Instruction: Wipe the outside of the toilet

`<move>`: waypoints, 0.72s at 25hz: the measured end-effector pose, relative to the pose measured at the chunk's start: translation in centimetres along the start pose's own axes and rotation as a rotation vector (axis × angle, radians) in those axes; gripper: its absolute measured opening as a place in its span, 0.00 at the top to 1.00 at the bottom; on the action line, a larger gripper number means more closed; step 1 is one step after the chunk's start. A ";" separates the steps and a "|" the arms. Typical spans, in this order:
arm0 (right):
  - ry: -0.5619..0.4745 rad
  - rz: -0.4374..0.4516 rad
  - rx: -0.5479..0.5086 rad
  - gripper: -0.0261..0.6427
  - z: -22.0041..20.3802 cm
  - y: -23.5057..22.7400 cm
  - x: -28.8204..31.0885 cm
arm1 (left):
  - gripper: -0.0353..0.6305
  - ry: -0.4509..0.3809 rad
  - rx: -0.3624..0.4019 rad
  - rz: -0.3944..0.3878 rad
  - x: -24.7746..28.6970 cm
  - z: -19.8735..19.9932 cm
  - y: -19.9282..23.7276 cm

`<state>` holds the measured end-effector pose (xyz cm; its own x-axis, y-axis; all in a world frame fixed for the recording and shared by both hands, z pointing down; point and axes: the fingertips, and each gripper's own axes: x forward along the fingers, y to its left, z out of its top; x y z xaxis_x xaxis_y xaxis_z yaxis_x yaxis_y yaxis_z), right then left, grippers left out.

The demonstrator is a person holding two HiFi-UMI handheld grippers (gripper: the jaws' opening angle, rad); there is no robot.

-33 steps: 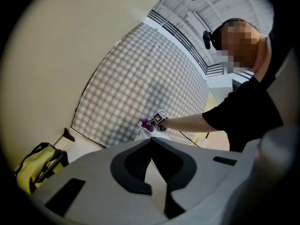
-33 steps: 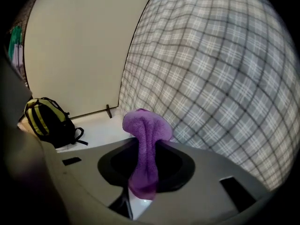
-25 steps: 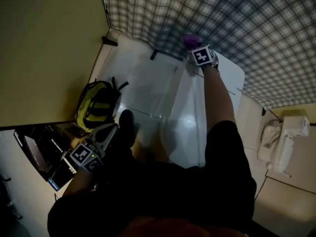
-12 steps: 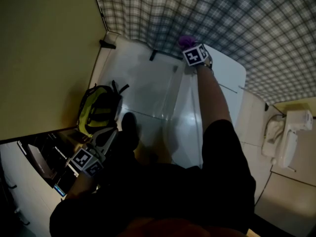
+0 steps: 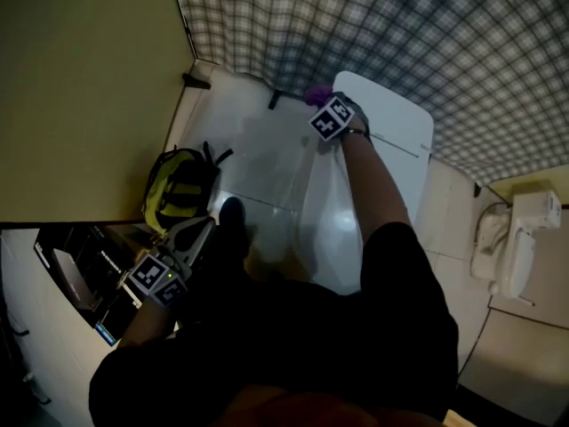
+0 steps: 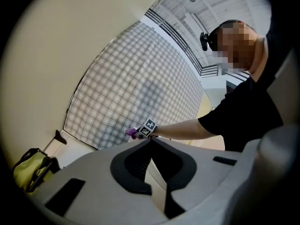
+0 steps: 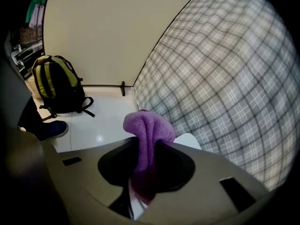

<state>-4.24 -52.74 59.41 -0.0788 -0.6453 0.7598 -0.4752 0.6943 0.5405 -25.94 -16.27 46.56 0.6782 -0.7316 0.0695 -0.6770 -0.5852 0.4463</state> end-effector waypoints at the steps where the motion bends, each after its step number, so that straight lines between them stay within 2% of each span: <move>1: 0.003 0.015 -0.017 0.82 -0.4 1.3 -0.9 | 0.96 -0.006 0.011 -0.008 -0.1 0.3 -0.9; 5: 0.005 0.074 -0.137 0.82 -1.7 7.5 -4.8 | 0.96 -0.028 0.065 -0.040 -0.8 1.4 -4.4; 9: 0.002 0.138 -0.249 0.82 -3.5 15.6 -9.5 | 0.96 -0.059 0.109 -0.083 -2.1 2.0 -8.1; 11: 0.026 0.182 -0.338 0.83 -4.9 20.9 -11.7 | 0.96 -0.071 0.134 -0.112 -2.8 2.1 -10.3; 14: 0.047 0.198 -0.500 0.83 -7.0 27.3 -14.5 | 0.96 -0.092 0.166 -0.149 -3.7 2.2 -13.5; 16: 0.029 0.209 -0.518 0.82 -7.8 29.6 -16.2 | 0.96 -0.097 0.183 -0.171 -4.4 2.2 -15.3; 18: -0.008 0.218 -0.472 0.82 -8.1 30.7 -18.0 | 0.96 -0.098 0.198 -0.189 -5.2 2.0 -17.0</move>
<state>-10.28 -17.20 65.21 -0.1391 -0.4706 0.8713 0.0001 0.8799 0.4752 -18.54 -3.26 36.80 0.7732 -0.6279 -0.0892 -0.5905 -0.7641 0.2598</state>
